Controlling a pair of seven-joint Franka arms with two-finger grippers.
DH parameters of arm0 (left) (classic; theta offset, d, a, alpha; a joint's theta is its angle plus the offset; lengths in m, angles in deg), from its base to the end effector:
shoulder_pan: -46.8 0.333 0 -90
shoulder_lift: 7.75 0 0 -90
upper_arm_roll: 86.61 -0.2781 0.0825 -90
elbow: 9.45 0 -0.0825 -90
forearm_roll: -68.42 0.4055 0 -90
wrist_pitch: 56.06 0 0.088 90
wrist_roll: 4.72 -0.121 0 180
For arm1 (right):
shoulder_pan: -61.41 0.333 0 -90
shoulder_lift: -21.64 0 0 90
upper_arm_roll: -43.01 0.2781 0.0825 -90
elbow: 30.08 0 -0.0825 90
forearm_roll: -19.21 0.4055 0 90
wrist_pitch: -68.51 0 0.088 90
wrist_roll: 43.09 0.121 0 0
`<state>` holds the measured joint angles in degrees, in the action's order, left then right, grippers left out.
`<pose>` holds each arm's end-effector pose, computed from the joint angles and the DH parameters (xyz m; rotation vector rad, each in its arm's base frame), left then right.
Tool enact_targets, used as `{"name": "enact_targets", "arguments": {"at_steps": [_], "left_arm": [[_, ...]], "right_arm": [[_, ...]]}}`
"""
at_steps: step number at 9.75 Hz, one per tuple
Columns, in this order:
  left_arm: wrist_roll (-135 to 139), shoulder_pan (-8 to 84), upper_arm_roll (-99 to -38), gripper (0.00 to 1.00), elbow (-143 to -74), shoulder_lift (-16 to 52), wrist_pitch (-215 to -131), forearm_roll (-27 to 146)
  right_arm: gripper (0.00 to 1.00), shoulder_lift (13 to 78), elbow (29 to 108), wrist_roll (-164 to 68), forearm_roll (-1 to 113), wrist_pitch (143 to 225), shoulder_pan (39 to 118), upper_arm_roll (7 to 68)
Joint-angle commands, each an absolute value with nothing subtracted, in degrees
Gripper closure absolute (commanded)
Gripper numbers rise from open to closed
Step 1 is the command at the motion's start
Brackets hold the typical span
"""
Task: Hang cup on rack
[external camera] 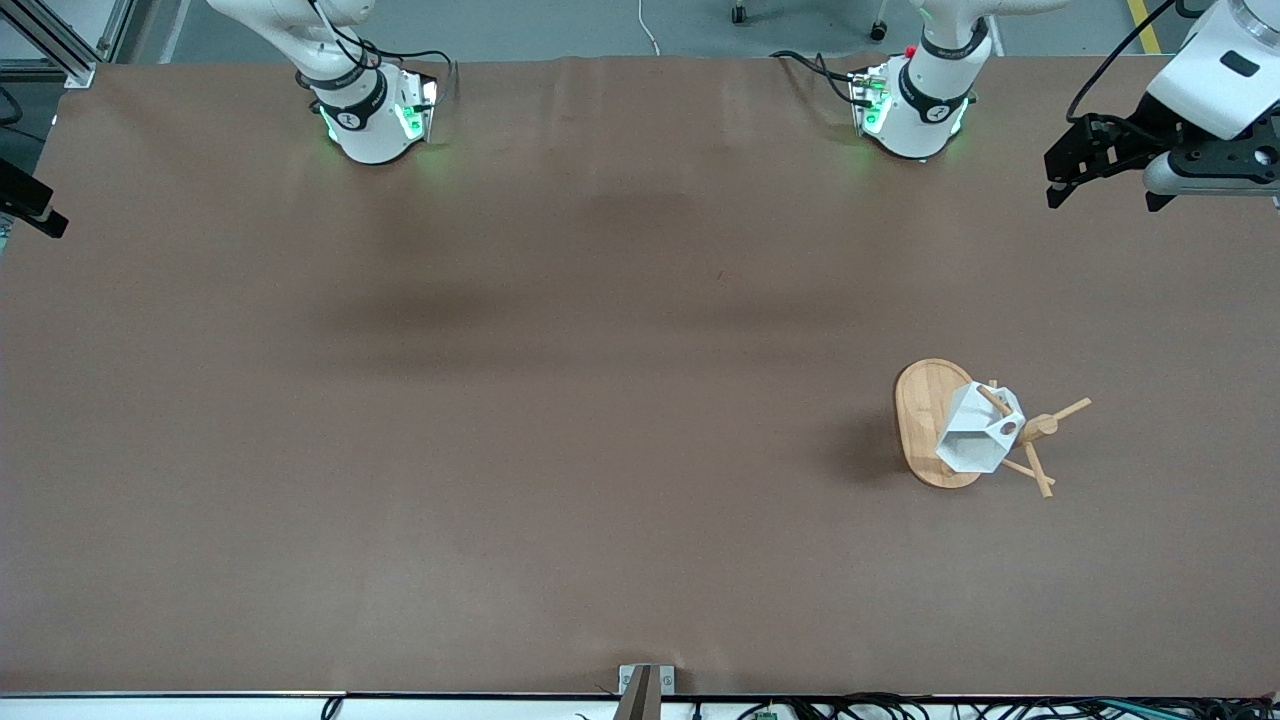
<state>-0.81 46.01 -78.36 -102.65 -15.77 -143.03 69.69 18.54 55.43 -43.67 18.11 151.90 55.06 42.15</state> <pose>0.5252 -0.0858 0.6172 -3.0997 0.1348 -0.0533 0.5438 -0.0715 0.6310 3.1167 -0.1842 0.0247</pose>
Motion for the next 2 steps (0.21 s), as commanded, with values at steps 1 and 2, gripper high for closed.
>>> {"name": "enact_targets", "arguments": {"at_steps": [1,2], "left_arm": [[-1.5,45.6,-78.8,0.00,-100.5,-12.7,-142.4,70.1],[-1.6,46.2,-78.8,0.00,-100.2,-11.9,-142.5,70.0]], "right_arm": [[0.00,18.6,54.9,-44.5,18.0,151.4,54.1,42.8],[0.00,18.6,54.9,-44.5,18.0,151.4,54.1,42.8]]}}
